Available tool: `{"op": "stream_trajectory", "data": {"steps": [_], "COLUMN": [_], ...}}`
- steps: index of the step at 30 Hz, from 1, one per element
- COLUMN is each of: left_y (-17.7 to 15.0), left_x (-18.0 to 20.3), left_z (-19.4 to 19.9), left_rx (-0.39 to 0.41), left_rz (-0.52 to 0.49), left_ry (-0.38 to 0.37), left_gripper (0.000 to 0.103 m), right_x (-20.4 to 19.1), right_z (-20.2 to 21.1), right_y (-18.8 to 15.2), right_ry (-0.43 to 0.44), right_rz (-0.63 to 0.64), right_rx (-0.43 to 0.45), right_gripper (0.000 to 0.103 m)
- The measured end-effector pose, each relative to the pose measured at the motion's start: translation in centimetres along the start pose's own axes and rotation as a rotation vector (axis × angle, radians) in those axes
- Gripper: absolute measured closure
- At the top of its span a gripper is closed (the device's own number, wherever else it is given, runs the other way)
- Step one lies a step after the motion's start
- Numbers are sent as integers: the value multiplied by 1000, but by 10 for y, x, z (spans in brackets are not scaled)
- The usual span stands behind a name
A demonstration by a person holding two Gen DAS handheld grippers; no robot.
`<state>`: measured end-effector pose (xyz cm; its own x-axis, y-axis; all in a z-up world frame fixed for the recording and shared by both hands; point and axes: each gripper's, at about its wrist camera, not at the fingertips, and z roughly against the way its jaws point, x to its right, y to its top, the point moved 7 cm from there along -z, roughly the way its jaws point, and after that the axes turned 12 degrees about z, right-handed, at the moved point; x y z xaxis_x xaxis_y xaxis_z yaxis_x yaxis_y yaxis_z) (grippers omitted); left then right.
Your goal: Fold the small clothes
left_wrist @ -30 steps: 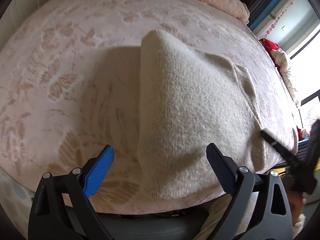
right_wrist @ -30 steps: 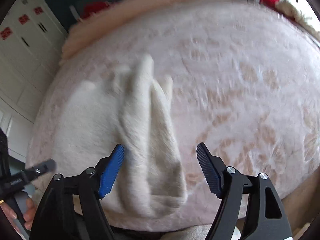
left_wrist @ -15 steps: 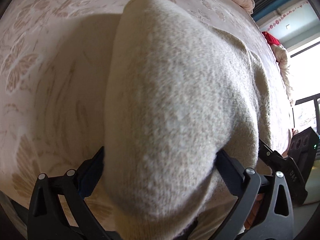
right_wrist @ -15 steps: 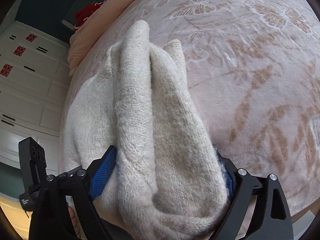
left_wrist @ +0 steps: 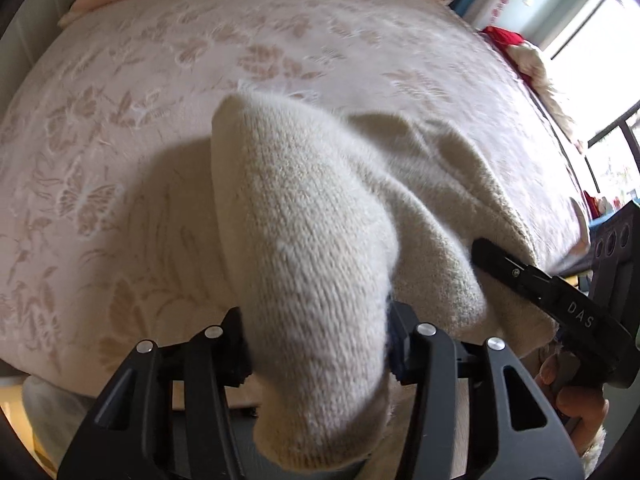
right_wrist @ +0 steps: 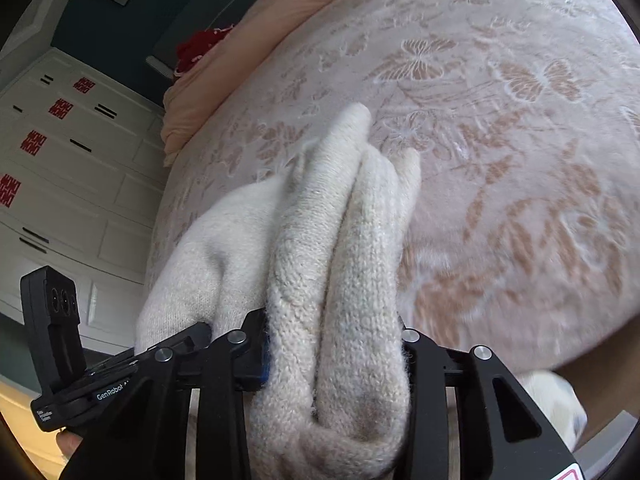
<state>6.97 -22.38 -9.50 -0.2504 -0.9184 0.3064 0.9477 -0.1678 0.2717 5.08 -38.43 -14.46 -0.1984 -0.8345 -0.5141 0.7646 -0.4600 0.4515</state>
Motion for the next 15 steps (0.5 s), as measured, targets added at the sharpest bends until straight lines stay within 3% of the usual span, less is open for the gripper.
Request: {"op": "stream_trajectory", "data": {"steps": [9,15], "left_y": [-48,-56], "left_x": [34,53], "left_z": [66,125], "left_rx": [31,138], "left_rz": [-111,-169], "left_ry": [-69,-115], "left_gripper": [55,55], "right_x": [-26,-51], "right_z": [97,150], "right_y": [-41,-40], "right_ry": [-23,-24], "right_rz": [64,121], "right_rx": [86,189], "right_gripper": [69,69]}}
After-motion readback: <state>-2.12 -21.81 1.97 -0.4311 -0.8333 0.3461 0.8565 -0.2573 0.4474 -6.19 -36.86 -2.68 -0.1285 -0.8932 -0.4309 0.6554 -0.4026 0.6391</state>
